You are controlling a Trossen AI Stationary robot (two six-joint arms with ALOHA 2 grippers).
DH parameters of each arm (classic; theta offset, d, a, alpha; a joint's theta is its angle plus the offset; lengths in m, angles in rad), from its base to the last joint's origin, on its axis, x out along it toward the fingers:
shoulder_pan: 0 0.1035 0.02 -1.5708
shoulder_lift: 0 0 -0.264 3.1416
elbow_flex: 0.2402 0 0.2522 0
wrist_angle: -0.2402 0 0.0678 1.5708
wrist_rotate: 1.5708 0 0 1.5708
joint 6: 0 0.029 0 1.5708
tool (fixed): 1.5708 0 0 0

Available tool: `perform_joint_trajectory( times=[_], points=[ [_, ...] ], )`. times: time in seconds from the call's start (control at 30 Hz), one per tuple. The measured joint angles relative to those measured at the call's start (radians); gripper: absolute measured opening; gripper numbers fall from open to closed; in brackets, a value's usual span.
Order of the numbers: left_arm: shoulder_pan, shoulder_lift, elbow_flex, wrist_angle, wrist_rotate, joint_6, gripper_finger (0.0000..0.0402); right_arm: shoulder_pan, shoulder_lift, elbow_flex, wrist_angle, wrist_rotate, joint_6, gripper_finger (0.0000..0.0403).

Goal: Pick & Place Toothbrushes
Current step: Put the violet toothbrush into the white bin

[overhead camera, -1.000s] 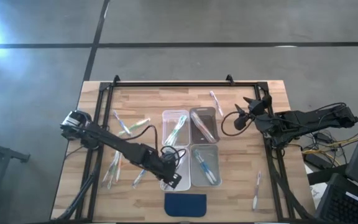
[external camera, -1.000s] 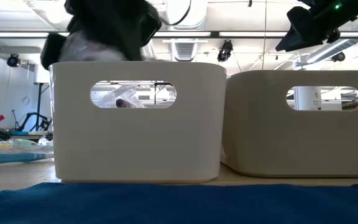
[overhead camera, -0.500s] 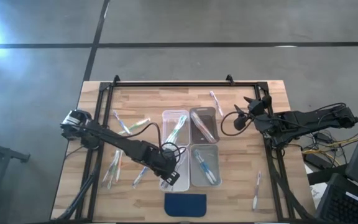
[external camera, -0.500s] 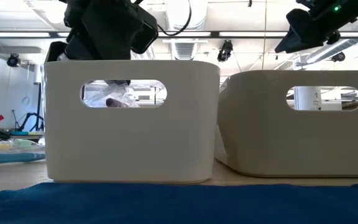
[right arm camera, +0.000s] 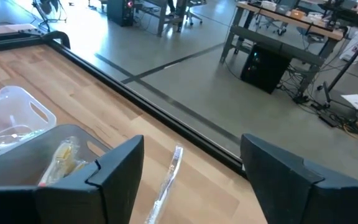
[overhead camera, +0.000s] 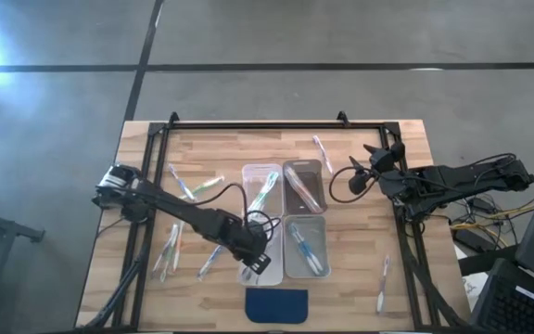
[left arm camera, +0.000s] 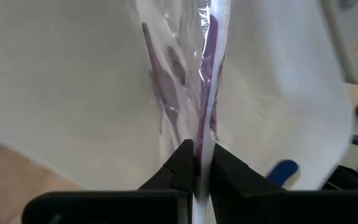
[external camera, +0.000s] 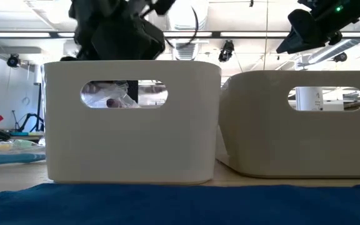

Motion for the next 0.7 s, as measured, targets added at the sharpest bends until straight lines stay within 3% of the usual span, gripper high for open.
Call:
perform_joint_trajectory(
  times=[0.27, 0.47, 0.7],
  points=[
    [0.023, 0.093, 0.000, 0.027, 0.100, 0.012, 0.0037, 0.000, 0.000, 0.000, -0.001, 0.000, 0.000, 0.0234],
    [0.035, 0.102, 0.000, 0.050, 0.107, 0.032, 0.0039, 0.000, 0.000, 0.000, -0.002, 0.000, 0.000, 0.0233],
    [0.047, 0.097, 0.003, 0.082, 0.100, 0.043, 0.0069, 0.000, 0.000, 0.000, -0.002, 0.000, -0.001, 0.0254]
  ],
)
